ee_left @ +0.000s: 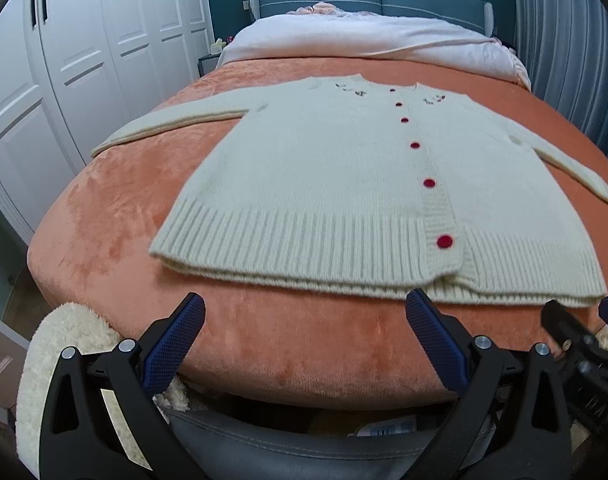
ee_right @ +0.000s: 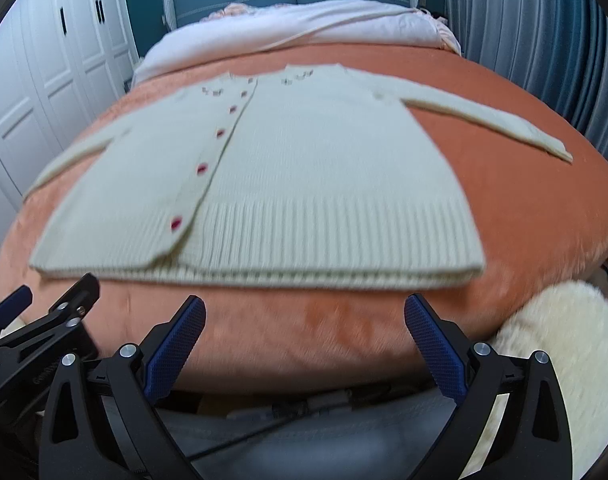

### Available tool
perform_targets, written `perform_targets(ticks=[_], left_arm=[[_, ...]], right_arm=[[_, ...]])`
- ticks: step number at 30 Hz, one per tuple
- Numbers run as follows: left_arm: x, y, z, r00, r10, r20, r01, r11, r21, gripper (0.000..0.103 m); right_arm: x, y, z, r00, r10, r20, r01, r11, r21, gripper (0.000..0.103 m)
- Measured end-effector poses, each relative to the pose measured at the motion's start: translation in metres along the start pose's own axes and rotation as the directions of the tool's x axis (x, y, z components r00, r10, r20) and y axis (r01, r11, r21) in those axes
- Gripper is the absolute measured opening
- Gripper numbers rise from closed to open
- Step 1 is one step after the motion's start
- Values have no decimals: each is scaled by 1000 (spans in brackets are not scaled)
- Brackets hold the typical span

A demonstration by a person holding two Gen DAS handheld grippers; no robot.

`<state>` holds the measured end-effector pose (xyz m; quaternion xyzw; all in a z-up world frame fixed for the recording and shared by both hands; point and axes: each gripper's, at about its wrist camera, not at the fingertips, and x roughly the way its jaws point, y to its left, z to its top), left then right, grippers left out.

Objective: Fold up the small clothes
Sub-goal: 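Grasp the cardigan sleeve cuff with the right tool and fold it across the body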

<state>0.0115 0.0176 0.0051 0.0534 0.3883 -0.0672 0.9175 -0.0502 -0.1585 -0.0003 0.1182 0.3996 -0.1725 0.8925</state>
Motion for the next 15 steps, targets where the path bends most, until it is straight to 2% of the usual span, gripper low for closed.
perform_targets(ticks=[3, 6, 9, 11, 13, 15], left_arm=[[-1, 12, 22, 999, -26, 25, 27, 998, -48, 98], [4, 20, 45, 999, -30, 22, 31, 997, -74, 98], [7, 23, 61, 999, -8, 32, 11, 997, -82, 98], [11, 23, 69, 1000, 4, 28, -1, 995, -96, 98], [17, 22, 74, 1000, 6, 8, -5, 994, -114, 98], [25, 19, 77, 1000, 8, -21, -11, 993, -121, 98]], right_arm=[[-10, -38, 35, 996, 0, 84, -6, 997, 71, 98], [-8, -105, 74, 992, -13, 124, -13, 978, 207, 98], [15, -190, 103, 994, -14, 108, -30, 920, 392, 98], [32, -244, 118, 995, -47, 92, -5, 868, 496, 98], [51, -292, 132, 990, -112, 80, 49, 832, 553, 97], [71, -325, 143, 987, -150, 54, 93, 817, 569, 94]])
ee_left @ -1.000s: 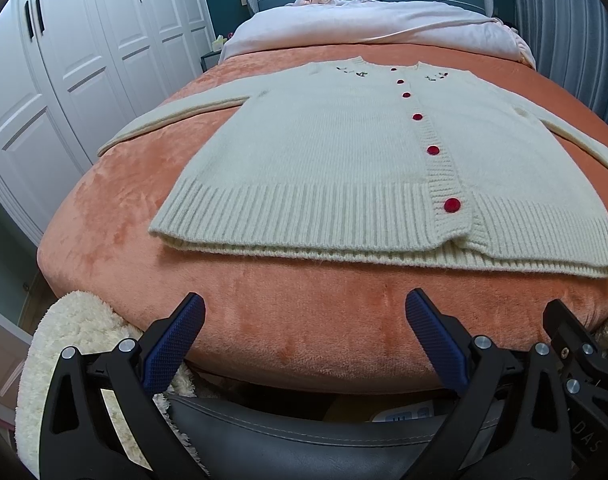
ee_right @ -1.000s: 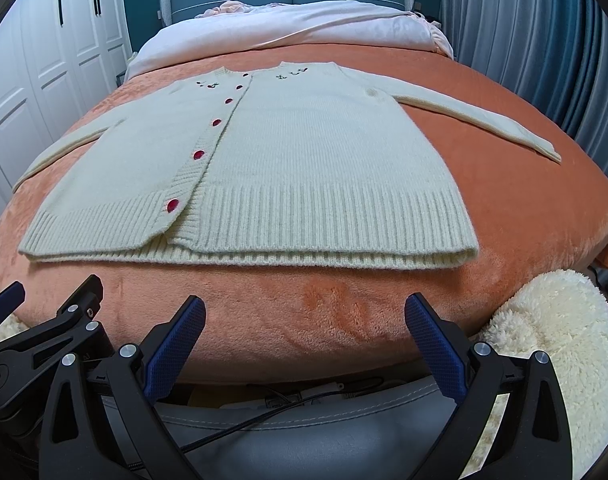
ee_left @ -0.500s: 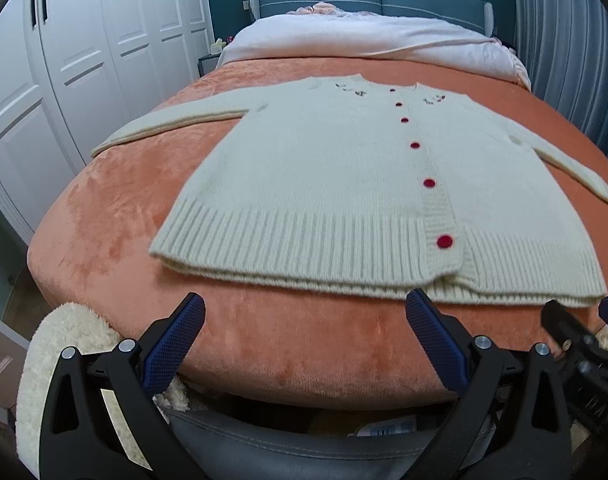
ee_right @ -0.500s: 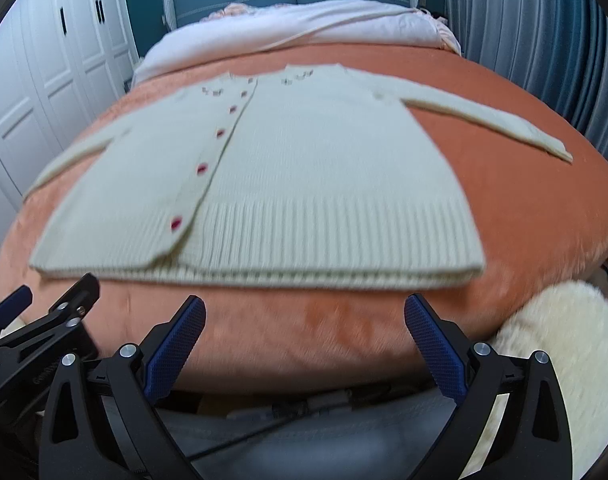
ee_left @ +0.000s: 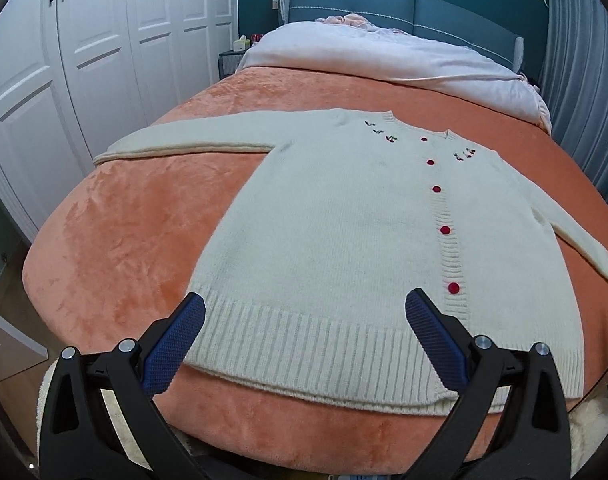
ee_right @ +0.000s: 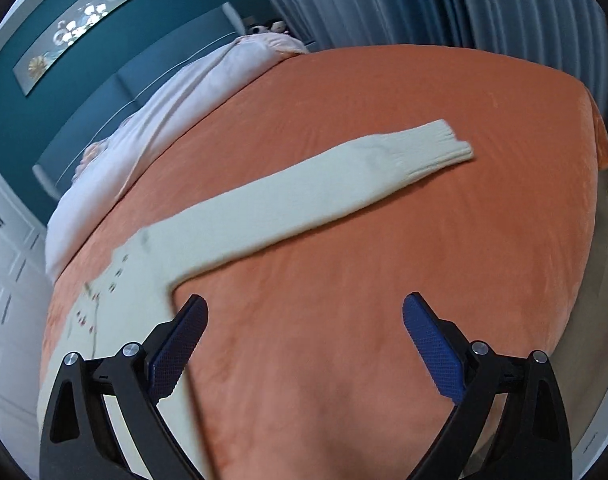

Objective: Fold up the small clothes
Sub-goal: 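Grasp the cardigan sleeve cuff with the right tool and fold it across the body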

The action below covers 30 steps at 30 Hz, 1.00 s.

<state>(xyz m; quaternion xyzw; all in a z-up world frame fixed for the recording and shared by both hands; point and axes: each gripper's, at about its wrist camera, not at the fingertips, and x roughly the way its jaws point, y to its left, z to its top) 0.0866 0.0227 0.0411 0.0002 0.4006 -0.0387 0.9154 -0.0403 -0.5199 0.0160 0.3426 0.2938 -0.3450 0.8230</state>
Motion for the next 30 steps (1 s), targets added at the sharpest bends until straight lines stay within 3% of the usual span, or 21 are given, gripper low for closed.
perform_targets(ticks=[4, 8, 12, 13, 14, 16, 18, 20, 22, 24, 27, 29, 30], left_arm=[[16, -11, 2, 999, 30, -30, -30, 1000, 3, 98], [31, -22, 4, 998, 48, -50, -47, 998, 33, 98], [43, -28, 8, 996, 55, -67, -52, 997, 48, 98], [45, -29, 9, 996, 53, -69, -50, 998, 42, 98], [47, -29, 12, 996, 51, -68, -49, 998, 32, 98], [50, -27, 17, 997, 46, -63, -45, 999, 17, 98], [52, -25, 25, 998, 45, -49, -44, 999, 4, 98], [54, -20, 35, 999, 47, -25, -47, 999, -12, 98], [56, -13, 46, 999, 46, -5, -46, 998, -36, 98], [58, -3, 58, 999, 37, 10, -36, 997, -73, 98], [57, 12, 76, 999, -3, 37, 8, 991, -134, 98], [60, 20, 89, 998, -46, 44, 53, 984, -168, 98], [63, 22, 95, 997, -72, 41, 79, 981, -180, 98]], right_arm=[[45, -23, 31, 999, -46, -10, 46, 999, 22, 87], [81, -36, 37, 998, -35, -51, 40, 996, 84, 82], [97, -27, 45, 999, -43, -2, 43, 997, 59, 80], [100, -24, 48, 1000, -30, 1, 30, 998, 58, 65], [104, -21, 52, 1000, -14, -2, 14, 998, 65, 43], [109, -13, 61, 999, 36, -11, -35, 996, 86, 9], [93, 17, 72, 996, 69, 65, -71, 997, 39, 9], [64, 77, 78, 974, 189, 128, -176, 979, -107, 9], [35, 148, 69, 932, 339, 127, -299, 919, -258, 9], [7, 230, 42, 868, 494, 50, -432, 801, -414, 9], [-8, 332, -28, 783, 600, -161, -571, 593, -568, 13], [3, 375, -83, 775, 562, -290, -597, 498, -629, 22], [7, 383, -104, 791, 529, -307, -579, 487, -653, 23]])
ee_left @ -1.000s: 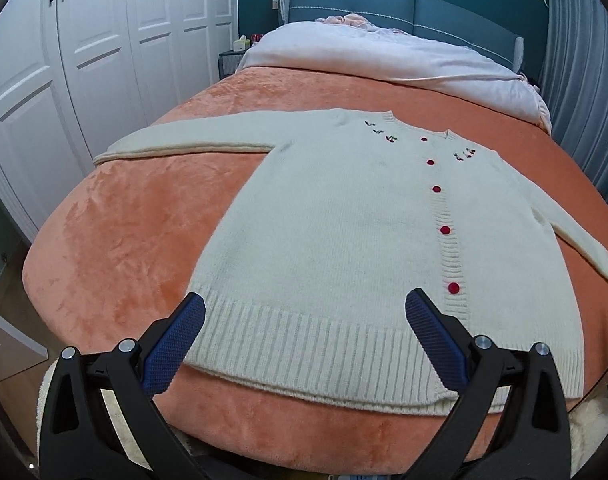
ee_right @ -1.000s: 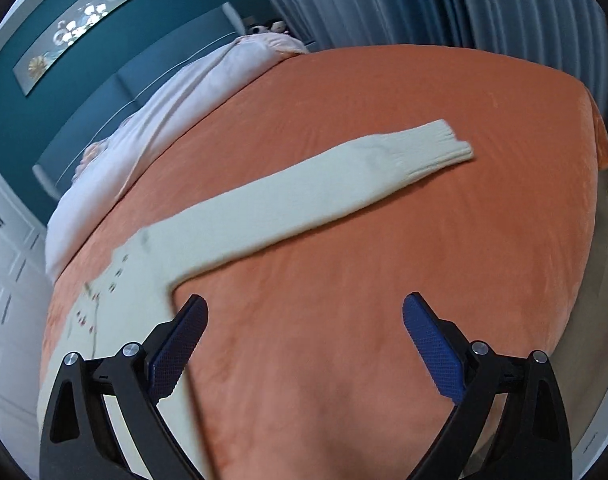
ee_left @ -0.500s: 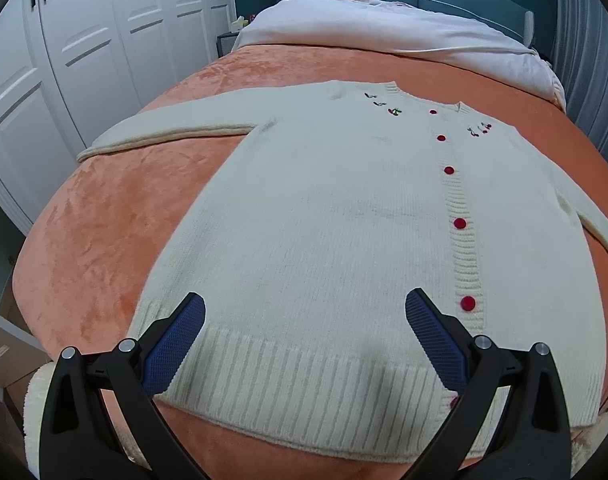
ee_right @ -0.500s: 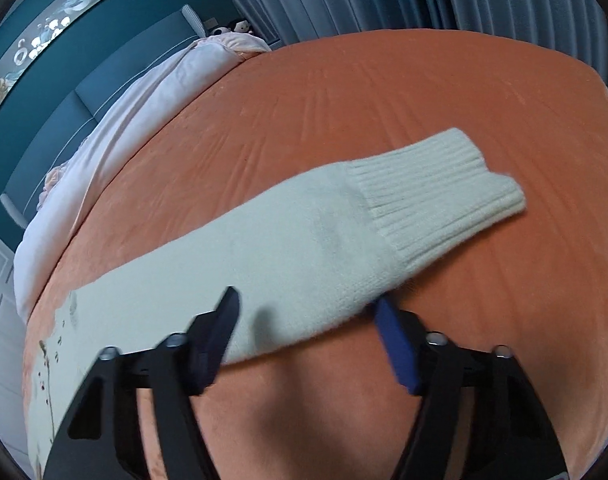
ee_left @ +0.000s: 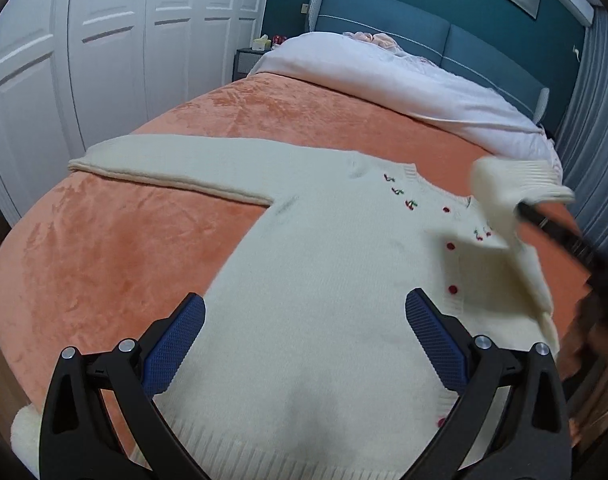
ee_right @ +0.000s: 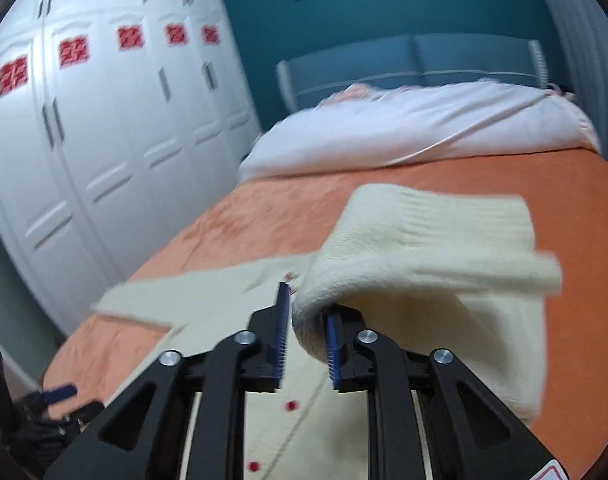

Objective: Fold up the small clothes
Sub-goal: 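Grasp the cardigan sleeve cuff with the right tool and fold it across the body, then grasp the other sleeve cuff with the left tool and fold it across the body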

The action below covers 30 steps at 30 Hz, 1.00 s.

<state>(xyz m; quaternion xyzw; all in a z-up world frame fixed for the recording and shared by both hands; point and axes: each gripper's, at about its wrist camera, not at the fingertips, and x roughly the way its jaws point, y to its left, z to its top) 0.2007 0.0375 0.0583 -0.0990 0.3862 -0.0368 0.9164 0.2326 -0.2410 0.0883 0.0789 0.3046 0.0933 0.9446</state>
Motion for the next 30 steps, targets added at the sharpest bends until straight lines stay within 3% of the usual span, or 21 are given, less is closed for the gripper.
perform_targets(ticks=[2, 5, 7, 10, 13, 15, 16, 17, 18, 19, 20, 22, 23, 24, 25, 27, 29, 30], left_arm=[[12, 2, 13, 999, -48, -25, 48, 998, -30, 98], [44, -3, 27, 989, -118, -84, 112, 991, -77, 98], [72, -14, 31, 981, -149, -123, 139, 986, -88, 98], [119, -32, 32, 975, -128, -181, 111, 989, -100, 98], [154, -24, 26, 950, -193, -245, 119, 950, -288, 97], [163, -23, 25, 954, -190, -231, 95, 924, -369, 95], [164, -25, 28, 959, -185, -215, 95, 924, -370, 84], [167, -28, 32, 957, -203, -206, 118, 924, -365, 59], [172, -32, 36, 946, -245, -211, 158, 920, -359, 44], [177, -35, 41, 936, -271, -224, 179, 916, -360, 23], [178, -38, 46, 935, -276, -221, 186, 915, -358, 13], [174, -45, 63, 943, -282, -176, 215, 921, -323, 11], [170, -50, 73, 944, -294, -147, 242, 924, -297, 10], [163, -56, 86, 944, -309, -111, 271, 924, -269, 10], [154, -62, 99, 942, -328, -70, 303, 922, -241, 10], [129, -72, 122, 929, -369, 25, 367, 913, -177, 10], [114, -75, 133, 917, -391, 81, 398, 909, -124, 10], [116, -73, 131, 922, -380, 79, 387, 915, -113, 10]], right_arm=[[14, 14, -23, 998, 9, -62, -9, 1000, 0, 23], [-6, 6, -62, 995, 29, -97, -20, 996, 88, 28], [-26, -14, -85, 993, -9, -116, 27, 988, 153, 34], [-56, -49, -115, 985, -99, -144, 132, 961, 242, 36], [-68, -101, -124, 978, -156, -142, 199, 900, 388, 43], [-68, -122, -126, 976, -171, -137, 215, 868, 448, 44], [-65, -129, -125, 976, -170, -133, 213, 856, 471, 44], [-61, -138, -122, 977, -170, -126, 210, 845, 492, 45], [-57, -142, -119, 979, -167, -117, 204, 838, 507, 46], [-52, -148, -116, 981, -160, -107, 192, 827, 528, 47], [-45, -155, -112, 985, -144, -94, 172, 815, 553, 47], [-31, -161, -104, 987, -141, -73, 157, 794, 587, 47], [-24, -166, -99, 988, -140, -65, 151, 787, 598, 41], [-19, -171, -95, 986, -153, -63, 160, 779, 606, 15], [-18, -174, -90, 985, -161, -61, 165, 771, 616, 2], [-36, -171, -75, 978, -199, 64, 117, 774, 622, 2], [-65, -158, -58, 952, -253, 171, 113, 811, 573, 2], [-71, -155, -57, 943, -270, 193, 120, 820, 560, 2]])
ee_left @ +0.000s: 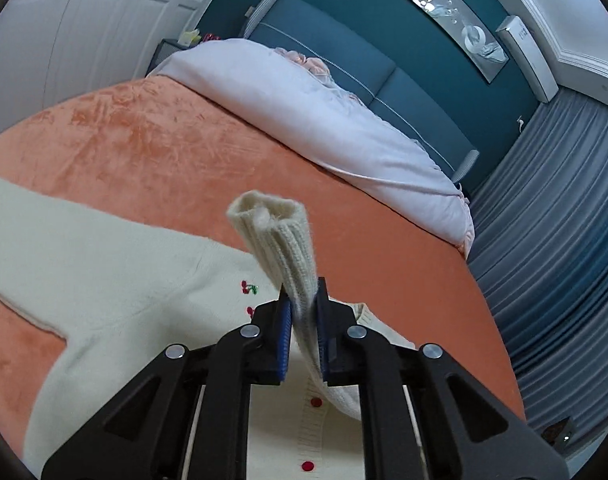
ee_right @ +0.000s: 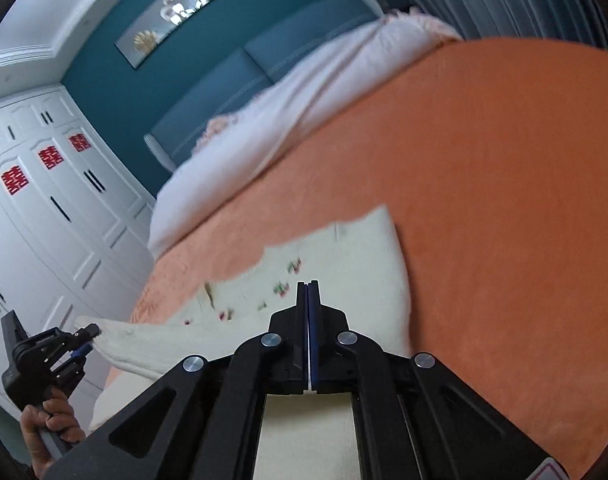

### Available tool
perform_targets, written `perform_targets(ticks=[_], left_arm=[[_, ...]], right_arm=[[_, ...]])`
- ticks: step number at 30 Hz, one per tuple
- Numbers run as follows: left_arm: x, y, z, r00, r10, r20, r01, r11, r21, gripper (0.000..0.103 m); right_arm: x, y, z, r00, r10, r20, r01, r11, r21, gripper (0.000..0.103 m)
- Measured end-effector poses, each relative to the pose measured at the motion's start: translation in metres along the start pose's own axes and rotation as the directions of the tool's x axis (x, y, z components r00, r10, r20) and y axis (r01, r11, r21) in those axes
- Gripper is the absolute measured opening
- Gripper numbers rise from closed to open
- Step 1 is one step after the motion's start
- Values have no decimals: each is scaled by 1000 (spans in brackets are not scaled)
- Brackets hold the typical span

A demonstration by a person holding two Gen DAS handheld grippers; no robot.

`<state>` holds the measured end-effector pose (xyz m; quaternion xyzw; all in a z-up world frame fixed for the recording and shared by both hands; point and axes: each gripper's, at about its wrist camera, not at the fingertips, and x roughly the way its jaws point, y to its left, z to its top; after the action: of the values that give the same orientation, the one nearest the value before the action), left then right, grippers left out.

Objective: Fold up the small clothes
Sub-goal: 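Grasp the other sleeve cuff with the left tool and fold it across the body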

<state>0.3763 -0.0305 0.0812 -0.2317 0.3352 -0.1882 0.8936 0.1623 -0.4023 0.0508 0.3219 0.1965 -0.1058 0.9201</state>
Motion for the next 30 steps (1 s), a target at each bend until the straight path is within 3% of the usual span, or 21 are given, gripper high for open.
perform_targets(ticks=[2, 4, 5, 6, 8, 11, 13, 15, 18, 21, 23, 24, 27, 30], left_arm=[[19, 21, -17, 995, 68, -74, -69, 998, -7, 10], [45, 55, -47, 971, 140, -195, -153, 987, -53, 10], [52, 72, -62, 958, 166, -235, -188, 979, -74, 10], [54, 85, -73, 954, 170, -248, -199, 975, -95, 11], [48, 99, -84, 970, 118, -214, -152, 977, -148, 12], [48, 96, -82, 969, 127, -212, -162, 974, -158, 12], [49, 92, -81, 966, 140, -218, -174, 974, -146, 13], [50, 91, -81, 965, 139, -223, -171, 977, -129, 13], [47, 99, -82, 967, 125, -221, -152, 982, -112, 14], [25, 105, -80, 979, 88, -185, -118, 981, -156, 25], [3, 117, -77, 984, 76, -159, -106, 976, -191, 50], [-9, 126, -74, 986, 89, -143, -117, 972, -204, 51], [-45, 167, -54, 979, 179, -100, -198, 951, -237, 61], [-77, 223, -23, 942, 331, -61, -334, 893, -302, 72]], right_arm=[[10, -10, -7, 998, -43, -47, 44, 999, -1, 2], [31, -31, -24, 978, -97, -186, 107, 993, 45, 2], [30, -35, -31, 975, -76, -209, 92, 993, 68, 2], [25, -34, -34, 976, -66, -205, 80, 995, 61, 2], [19, -21, -41, 976, -33, -216, 37, 999, 15, 5], [33, -2, -50, 957, -19, -288, -3, 997, -78, 5], [47, -1, -51, 947, -85, -309, 46, 990, -132, 5], [66, -18, -54, 920, -167, -355, 137, 985, -110, 0], [57, -21, -54, 923, -163, -349, 146, 987, -74, 0], [25, 12, -66, 930, -175, -323, 124, 977, -173, 8], [-5, 30, -86, 934, -150, -323, 81, 973, -215, 10], [-17, 36, -96, 933, -138, -333, 61, 971, -230, 10], [-55, 54, -142, 918, -146, -370, 26, 950, -311, 10], [-83, 71, -181, 904, -174, -389, 15, 925, -380, 10]])
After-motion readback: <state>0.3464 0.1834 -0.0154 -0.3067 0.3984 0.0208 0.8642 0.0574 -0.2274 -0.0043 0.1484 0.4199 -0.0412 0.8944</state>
